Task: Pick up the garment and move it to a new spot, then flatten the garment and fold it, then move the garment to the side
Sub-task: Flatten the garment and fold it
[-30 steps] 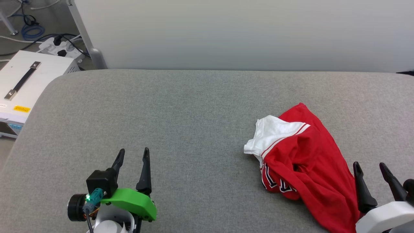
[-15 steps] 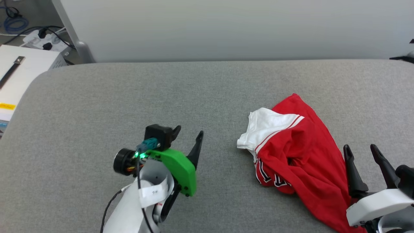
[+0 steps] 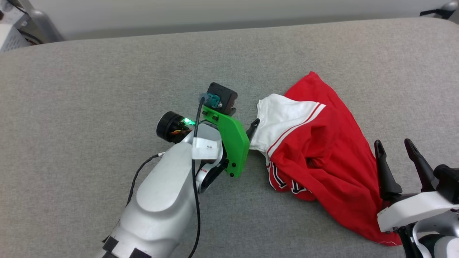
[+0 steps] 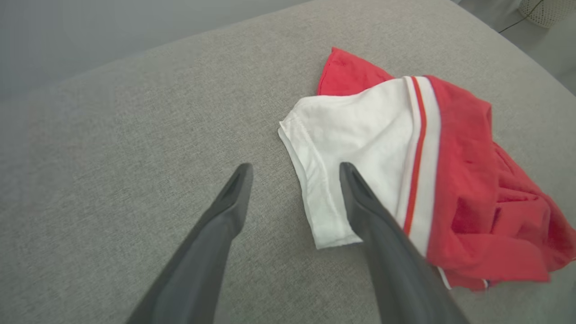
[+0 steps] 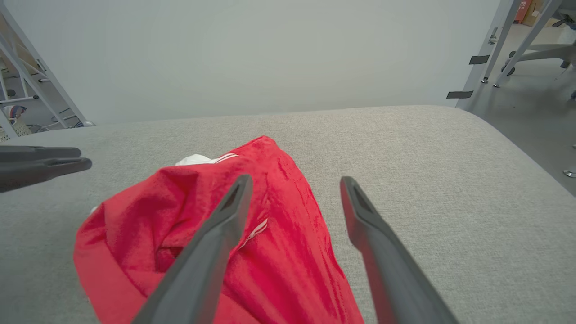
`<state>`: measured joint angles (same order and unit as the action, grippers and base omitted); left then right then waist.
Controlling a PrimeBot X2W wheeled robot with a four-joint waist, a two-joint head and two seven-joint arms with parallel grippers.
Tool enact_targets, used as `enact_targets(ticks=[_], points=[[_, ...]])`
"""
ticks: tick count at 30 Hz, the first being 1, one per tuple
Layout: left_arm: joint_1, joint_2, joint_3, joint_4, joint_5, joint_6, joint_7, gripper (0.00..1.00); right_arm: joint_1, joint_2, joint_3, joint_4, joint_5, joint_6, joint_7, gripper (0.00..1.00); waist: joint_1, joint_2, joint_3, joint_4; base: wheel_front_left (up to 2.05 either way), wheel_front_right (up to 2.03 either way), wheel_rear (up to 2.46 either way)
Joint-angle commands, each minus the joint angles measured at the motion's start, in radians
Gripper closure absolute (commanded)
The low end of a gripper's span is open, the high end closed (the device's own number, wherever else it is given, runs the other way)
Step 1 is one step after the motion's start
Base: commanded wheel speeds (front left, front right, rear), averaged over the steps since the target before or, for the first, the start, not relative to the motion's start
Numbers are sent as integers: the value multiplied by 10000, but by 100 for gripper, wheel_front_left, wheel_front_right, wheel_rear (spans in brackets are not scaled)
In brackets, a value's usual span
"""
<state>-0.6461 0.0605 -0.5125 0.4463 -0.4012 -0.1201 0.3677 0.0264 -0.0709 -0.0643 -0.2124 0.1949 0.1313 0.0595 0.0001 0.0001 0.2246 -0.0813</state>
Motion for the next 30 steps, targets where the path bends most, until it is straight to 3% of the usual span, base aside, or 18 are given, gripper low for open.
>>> enact_targets(ticks=[1, 16, 17, 18, 20, 30], points=[[-376, -50, -194, 226, -104, -66, 150, 0, -220, -16, 36, 71, 72, -6, -123, 0, -1, -1, 431, -419, 0, 0, 0], [-2105, -27, -2418, 3311, -674, -103, 1018, 0, -617, 74, 318, 820, 516, -6, -571, 0, -1, -1, 1099, -1189, 0, 0, 0], [-2134, -35, -3041, 3790, -908, -104, 1314, 20, -663, 94, 352, 911, 565, -6, -631, 0, -1, -1, 1140, -1254, 0, 0, 0], [-2130, -37, -3186, 3884, -993, -104, 1352, 54, -673, 99, 357, 940, 581, -6, -644, 0, -1, -1, 1144, -1267, 0, 0, 0], [-2124, -39, -3480, 4021, -1189, -104, 1362, 100, -693, 106, 341, 998, 611, -6, -680, 0, -1, -1, 1142, -1265, 0, 0, 0], [-2844, 349, -3279, 4165, -1510, -5, -683, 100, -546, 132, 14, 1135, 625, -6, -571, 0, -1, -1, 540, -563, 0, 0, 0]])
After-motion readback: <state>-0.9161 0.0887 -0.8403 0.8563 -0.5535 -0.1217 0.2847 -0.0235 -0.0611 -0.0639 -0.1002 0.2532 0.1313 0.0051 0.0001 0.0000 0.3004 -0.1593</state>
